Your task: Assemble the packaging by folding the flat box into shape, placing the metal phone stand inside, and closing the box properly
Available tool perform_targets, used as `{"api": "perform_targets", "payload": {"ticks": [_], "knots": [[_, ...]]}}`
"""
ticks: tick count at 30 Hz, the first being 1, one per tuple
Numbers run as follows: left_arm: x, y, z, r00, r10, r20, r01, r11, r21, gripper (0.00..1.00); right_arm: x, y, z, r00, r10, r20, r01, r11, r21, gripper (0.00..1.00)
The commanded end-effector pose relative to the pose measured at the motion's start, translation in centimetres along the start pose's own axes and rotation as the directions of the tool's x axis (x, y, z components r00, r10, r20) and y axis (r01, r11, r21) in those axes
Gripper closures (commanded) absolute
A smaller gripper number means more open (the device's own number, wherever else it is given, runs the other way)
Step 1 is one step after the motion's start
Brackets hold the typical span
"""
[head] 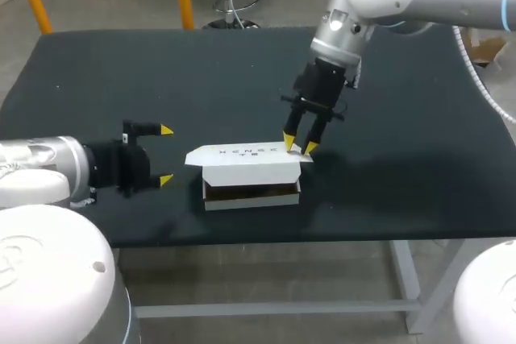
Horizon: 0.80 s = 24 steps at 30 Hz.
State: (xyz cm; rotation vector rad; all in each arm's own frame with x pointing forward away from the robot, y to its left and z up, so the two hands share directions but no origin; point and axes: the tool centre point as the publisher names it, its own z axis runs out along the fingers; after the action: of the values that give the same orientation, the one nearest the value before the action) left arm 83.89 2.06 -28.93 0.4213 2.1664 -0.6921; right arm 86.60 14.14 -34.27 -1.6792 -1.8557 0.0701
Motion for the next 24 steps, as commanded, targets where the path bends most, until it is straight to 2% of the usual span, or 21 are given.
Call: {"api": "perform_targets", "payload": {"ticks": [1,15,17,20,23,24], "knots": [[-1.6,0.0,-0.4,0.952,-0.066,-0.3,0.017,0.987,-0.162,0.0,0.0,-0.2,0.1,1.0,-0.001,0.003,0.001,1.0,-0.009,0.59],[-1.6,0.0,-0.4,0.952,-0.066,-0.3,0.017,0.987,-0.162,0.0,0.1,-0.3,0.3,1.0,-0.005,0.004,0.005,1.0,-0.022,0.59],[-1.8,-0.1,-0.2,0.938,-0.124,-0.325,0.093,0.99,-0.109,0.0,0.1,-0.3,0.4,1.0,-0.004,0.005,0.005,1.0,-0.021,0.59],[-2.9,-0.6,0.2,0.889,-0.259,-0.377,0.208,0.963,-0.171,0.0,0.1,-0.3,0.5,1.0,-0.002,0.006,0.002,1.0,-0.02,0.6],[-4.2,-1.2,0.6,0.759,-0.472,-0.449,0.363,0.879,-0.31,0.0,0.1,-0.3,0.6,1.0,0.002,0.007,-0.002,1.0,-0.02,0.6],[-4.8,-1.4,0.8,0.684,-0.563,-0.464,0.423,0.824,-0.377,0.0,0.1,-0.3,0.6,1.0,0.004,0.007,-0.004,1.0,-0.02,0.6]]}}
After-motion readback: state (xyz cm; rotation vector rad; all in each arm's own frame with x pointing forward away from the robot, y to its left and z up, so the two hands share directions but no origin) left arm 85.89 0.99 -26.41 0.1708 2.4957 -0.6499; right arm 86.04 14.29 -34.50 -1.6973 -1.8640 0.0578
